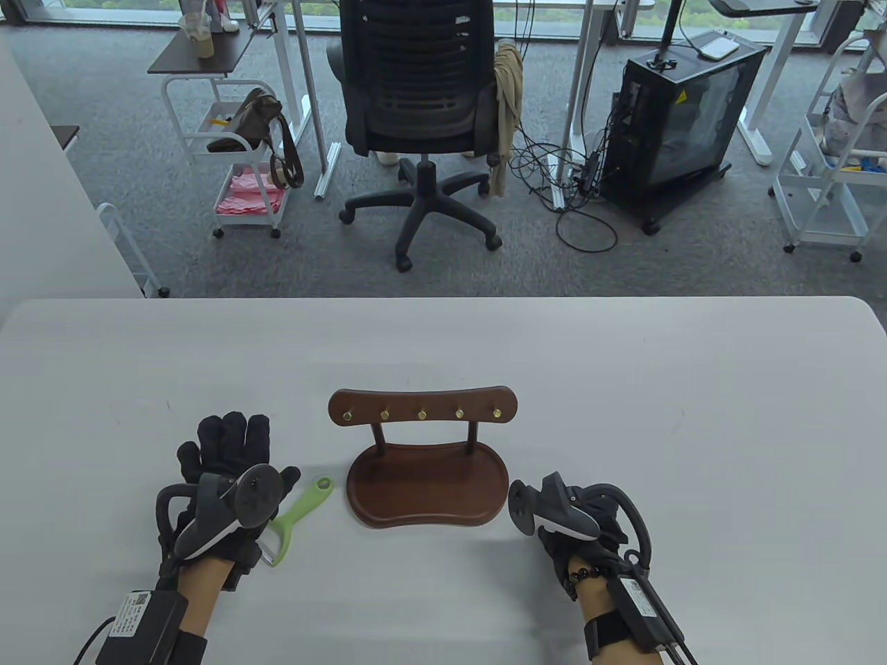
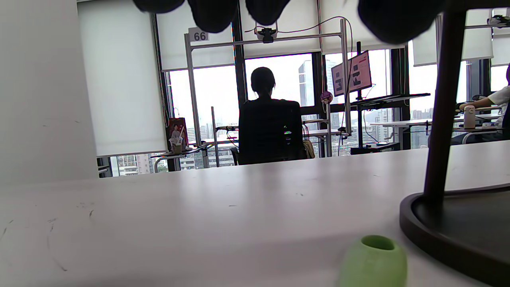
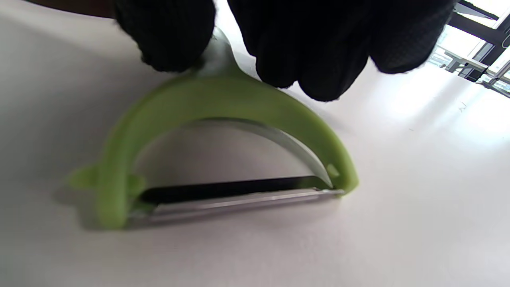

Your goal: Hook vegetable scraper onto key rack

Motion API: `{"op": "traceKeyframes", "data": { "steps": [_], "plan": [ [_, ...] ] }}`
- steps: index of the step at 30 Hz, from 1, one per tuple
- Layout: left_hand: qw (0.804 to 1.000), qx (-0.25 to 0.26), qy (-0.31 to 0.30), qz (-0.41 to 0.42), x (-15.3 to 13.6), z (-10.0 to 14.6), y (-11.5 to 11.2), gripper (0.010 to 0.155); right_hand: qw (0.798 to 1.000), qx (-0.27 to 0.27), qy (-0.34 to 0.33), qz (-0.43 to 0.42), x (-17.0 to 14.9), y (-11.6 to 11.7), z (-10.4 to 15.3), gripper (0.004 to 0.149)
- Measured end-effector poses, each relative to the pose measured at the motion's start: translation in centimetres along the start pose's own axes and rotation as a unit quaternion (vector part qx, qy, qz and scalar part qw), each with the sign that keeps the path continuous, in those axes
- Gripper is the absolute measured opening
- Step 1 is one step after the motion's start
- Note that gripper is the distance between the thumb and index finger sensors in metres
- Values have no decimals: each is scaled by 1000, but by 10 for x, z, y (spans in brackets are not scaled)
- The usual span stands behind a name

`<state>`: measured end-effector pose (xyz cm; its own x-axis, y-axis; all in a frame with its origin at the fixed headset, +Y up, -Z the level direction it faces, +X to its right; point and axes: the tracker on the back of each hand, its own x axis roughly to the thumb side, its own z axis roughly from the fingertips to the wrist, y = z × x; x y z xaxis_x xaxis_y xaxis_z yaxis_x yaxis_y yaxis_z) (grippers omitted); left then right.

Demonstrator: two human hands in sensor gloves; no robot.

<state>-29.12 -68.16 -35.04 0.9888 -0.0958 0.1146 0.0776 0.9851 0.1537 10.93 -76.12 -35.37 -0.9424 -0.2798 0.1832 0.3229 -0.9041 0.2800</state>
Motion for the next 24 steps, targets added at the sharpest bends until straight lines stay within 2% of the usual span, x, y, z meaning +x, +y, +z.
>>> {"op": "traceKeyframes", "data": {
  "steps": [24],
  "plan": [
    [1000, -3, 1, -2, 1, 0, 0, 83, 999, 3, -14, 38, 14, 3, -4, 64]
  ]
}}
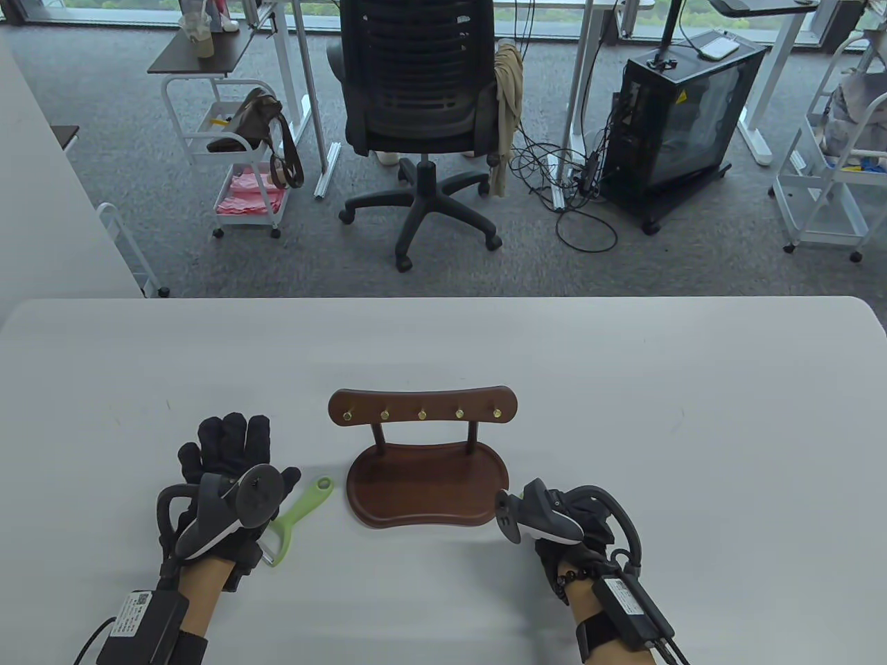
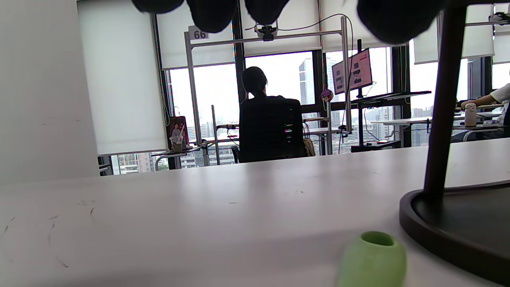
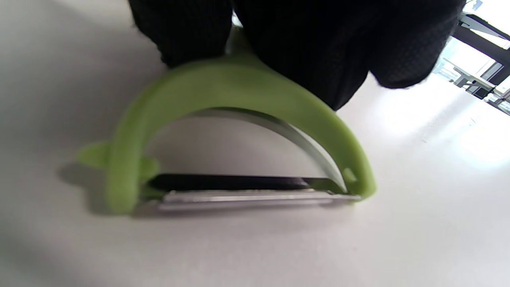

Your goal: Hook vegetable scraper onto key rack

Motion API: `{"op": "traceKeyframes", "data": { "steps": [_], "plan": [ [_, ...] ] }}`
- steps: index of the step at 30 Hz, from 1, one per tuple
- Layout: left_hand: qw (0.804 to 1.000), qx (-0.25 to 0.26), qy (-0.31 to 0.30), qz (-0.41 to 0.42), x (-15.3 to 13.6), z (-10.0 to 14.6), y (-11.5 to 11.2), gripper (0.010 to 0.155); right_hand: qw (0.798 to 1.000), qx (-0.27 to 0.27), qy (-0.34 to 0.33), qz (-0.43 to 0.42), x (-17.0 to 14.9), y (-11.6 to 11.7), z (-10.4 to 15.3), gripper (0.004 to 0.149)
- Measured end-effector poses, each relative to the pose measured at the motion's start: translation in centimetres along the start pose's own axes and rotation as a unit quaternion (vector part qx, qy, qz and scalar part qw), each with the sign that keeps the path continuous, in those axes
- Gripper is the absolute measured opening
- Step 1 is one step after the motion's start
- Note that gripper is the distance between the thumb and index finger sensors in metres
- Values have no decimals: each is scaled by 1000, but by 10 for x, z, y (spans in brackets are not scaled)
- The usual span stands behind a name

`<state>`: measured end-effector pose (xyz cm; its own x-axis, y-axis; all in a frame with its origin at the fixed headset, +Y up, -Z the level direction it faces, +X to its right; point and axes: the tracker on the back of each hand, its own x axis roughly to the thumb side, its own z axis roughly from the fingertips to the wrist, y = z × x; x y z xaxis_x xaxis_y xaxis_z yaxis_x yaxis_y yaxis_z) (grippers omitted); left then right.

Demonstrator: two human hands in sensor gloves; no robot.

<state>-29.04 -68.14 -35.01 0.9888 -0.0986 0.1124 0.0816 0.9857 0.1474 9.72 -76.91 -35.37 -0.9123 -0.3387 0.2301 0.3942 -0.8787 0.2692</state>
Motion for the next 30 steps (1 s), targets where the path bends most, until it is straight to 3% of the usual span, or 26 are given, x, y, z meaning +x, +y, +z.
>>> {"op": "traceKeyframes", "data": {
  "steps": [10, 18, 30],
  "plan": [
    [1000, 1, 2, 1, 0, 0, 1, 83, 999, -4, 12, -36, -9, -2, -1, 65],
    [1000, 2, 4, 3, -1, 0, 1, 83, 997, -45, 22, -66, -18, -13, 5, 67],
    [1000, 4, 3, 2, 0, 0, 2, 83, 976, -179, 25, -126, -32, -53, 33, 68]
  ]
}}
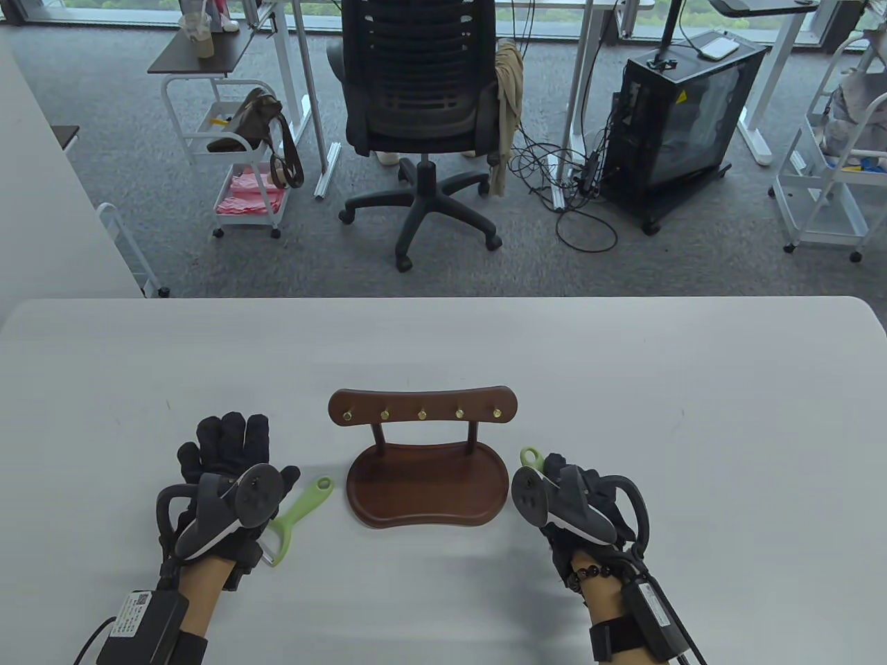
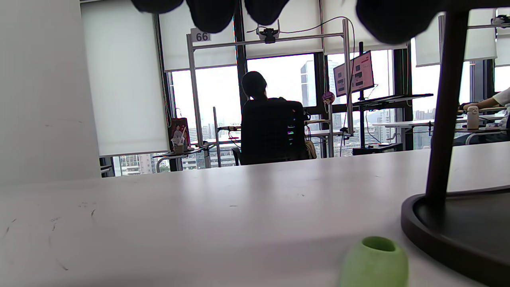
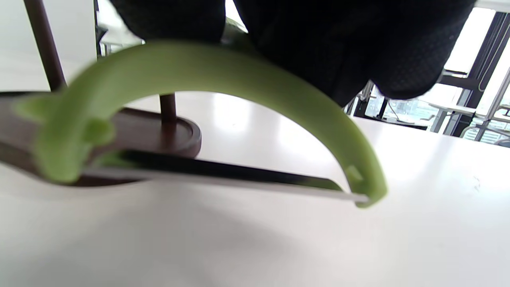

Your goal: Hook vegetable scraper onto key rack

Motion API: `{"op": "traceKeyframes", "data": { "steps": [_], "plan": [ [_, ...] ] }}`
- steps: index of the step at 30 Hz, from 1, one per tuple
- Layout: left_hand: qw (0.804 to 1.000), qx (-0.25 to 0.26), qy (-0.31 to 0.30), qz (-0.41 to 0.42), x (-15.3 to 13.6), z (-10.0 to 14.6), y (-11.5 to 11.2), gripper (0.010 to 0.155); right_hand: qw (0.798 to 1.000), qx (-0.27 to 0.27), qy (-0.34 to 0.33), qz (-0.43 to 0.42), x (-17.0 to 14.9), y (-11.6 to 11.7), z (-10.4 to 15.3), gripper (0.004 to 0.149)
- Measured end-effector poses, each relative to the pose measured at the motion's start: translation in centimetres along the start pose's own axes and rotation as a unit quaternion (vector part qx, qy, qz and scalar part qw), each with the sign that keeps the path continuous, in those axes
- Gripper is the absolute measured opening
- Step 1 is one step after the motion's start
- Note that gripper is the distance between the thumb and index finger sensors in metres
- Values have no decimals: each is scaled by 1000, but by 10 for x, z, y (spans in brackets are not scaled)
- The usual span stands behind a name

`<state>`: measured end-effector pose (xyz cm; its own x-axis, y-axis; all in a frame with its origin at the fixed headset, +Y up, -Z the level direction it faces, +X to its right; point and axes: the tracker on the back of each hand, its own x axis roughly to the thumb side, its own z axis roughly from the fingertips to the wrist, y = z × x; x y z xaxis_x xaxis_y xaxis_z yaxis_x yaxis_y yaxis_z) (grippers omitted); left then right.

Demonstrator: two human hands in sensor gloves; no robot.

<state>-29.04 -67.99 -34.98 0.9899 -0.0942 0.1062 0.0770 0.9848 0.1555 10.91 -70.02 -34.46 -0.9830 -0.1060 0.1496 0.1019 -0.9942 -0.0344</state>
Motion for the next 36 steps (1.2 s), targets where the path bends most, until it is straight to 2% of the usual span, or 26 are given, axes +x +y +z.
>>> {"op": "traceKeyframes", "data": {
  "steps": [10, 19, 27, 36],
  "plan": [
    [1000, 2, 1, 1, 0, 0, 1, 83, 993, -114, 0, -32, -2, -38, 13, 68],
    [1000, 1, 0, 0, 1, -1, 1, 83, 973, -219, -16, -74, 11, -75, 26, 68],
    [1000, 3, -1, 2, 2, -2, 1, 83, 967, -238, -36, -83, 44, -93, 26, 68],
    [1000, 3, 1, 7, 1, -2, 2, 83, 972, -230, -21, -49, 71, -81, 19, 67]
  ]
}}
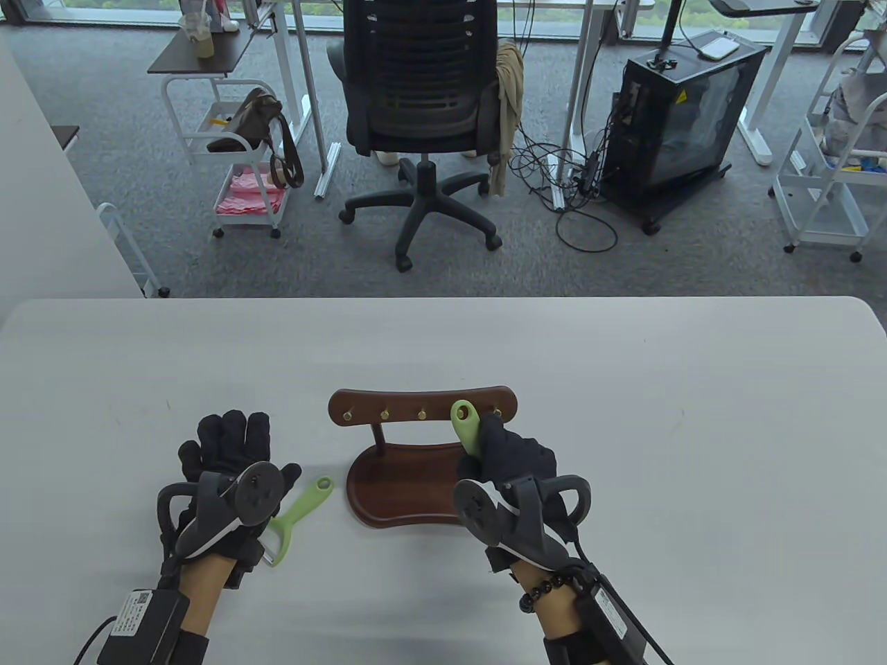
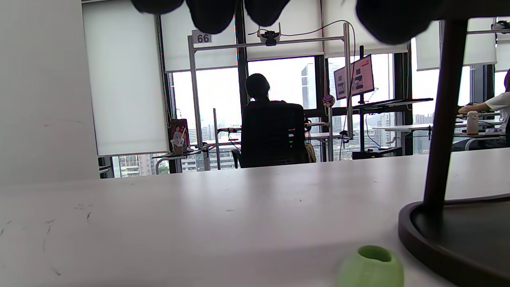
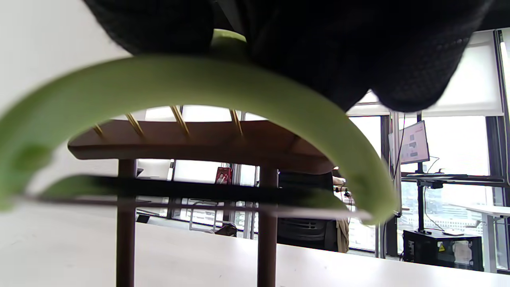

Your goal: Hook vegetable scraper onto key rack

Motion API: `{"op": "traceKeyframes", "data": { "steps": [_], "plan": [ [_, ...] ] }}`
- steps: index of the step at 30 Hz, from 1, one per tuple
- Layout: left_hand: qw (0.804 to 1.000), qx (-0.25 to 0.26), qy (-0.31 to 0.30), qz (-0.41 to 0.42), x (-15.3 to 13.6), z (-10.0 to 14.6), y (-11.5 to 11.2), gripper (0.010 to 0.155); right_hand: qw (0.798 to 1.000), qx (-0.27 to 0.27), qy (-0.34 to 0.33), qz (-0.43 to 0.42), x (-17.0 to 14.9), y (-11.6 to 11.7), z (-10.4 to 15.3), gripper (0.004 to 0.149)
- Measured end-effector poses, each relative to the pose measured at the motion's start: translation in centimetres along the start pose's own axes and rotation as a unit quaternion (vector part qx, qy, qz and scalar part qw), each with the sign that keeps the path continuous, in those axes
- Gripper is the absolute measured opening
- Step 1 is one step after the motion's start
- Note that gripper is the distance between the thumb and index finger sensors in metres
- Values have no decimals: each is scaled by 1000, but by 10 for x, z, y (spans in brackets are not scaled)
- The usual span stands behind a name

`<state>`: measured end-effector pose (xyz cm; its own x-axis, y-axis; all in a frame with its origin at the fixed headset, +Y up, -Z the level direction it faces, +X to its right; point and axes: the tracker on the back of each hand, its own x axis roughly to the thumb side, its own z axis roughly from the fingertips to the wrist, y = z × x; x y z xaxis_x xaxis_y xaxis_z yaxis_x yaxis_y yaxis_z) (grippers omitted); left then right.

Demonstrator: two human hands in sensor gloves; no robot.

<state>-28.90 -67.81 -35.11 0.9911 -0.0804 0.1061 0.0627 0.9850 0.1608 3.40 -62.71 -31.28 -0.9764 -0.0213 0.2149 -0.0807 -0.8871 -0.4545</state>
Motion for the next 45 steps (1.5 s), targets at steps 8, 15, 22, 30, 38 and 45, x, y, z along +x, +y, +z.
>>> {"op": "traceKeyframes", "data": {
  "steps": [8, 15, 22, 30, 38, 45],
  "plan": [
    [1000, 0, 0, -1, 0, 0, 0, 83, 1000, 12, 2, 25, 3, 16, -2, 67],
    [1000, -4, 0, -3, 1, 0, 0, 83, 999, 18, 3, 29, 4, 26, -5, 65],
    [1000, -7, 1, -4, 2, 0, 0, 83, 999, 23, 10, 43, 2, 35, -6, 64],
    [1000, -10, 2, -6, 2, 0, 0, 83, 998, 23, 9, 54, 2, 40, -6, 64],
    [1000, -20, -1, -17, 5, -1, -2, 83, 997, 46, -3, 54, 3, 43, 0, 65],
    [1000, -21, 0, -19, 4, -1, -2, 83, 996, 71, 1, 58, -9, 36, 5, 64]
  ]
}}
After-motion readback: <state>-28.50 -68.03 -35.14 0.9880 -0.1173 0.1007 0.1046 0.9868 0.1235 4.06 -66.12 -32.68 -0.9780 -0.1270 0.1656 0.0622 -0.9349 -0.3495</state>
